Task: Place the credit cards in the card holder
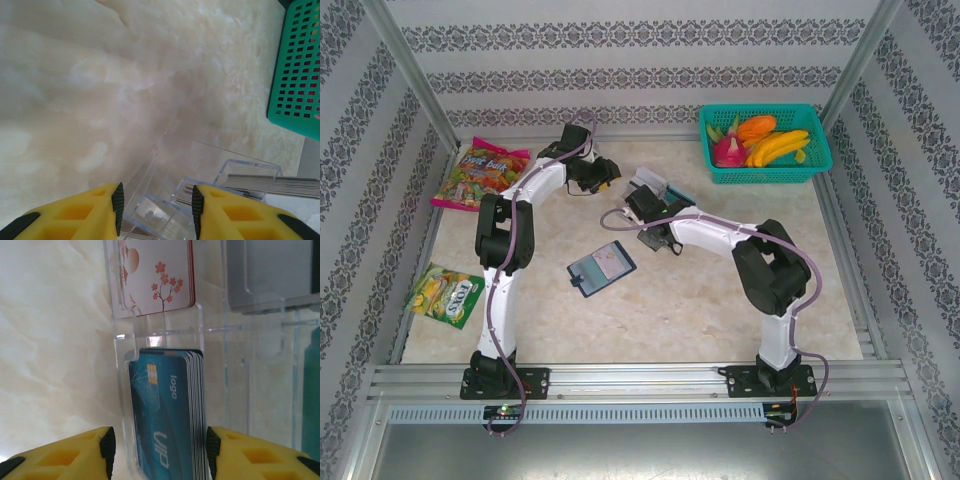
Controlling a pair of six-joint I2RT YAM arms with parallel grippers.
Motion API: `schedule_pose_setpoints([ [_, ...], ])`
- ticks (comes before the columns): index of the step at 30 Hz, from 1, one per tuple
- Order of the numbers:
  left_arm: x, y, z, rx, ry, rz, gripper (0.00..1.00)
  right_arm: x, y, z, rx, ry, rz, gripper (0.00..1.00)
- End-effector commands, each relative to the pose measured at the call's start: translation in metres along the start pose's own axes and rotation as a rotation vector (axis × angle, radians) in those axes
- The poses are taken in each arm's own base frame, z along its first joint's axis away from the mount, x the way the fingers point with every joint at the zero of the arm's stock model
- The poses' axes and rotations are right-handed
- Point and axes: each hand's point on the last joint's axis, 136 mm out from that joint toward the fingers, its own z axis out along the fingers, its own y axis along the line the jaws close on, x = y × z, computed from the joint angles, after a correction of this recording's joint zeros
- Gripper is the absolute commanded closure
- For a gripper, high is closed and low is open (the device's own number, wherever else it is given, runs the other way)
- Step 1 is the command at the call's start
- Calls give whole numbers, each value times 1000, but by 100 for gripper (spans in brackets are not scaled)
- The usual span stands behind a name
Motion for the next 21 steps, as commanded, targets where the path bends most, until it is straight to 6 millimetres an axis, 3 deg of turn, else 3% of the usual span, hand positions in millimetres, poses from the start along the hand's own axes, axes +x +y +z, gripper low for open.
schedule_pose_setpoints([
  [1,8,4,1,6,26,-7,56,0,-16,6,117,0,-4,48],
  [7,11,6,3,15,35,-14,56,2,-23,6,174,6,-10,48],
  [16,12,5,1,21,35,-14,56,10,-18,17,177,41,-39,50],
  [21,14,6,1,20,38,-13,56,12,-18,19,181,50,-42,58],
])
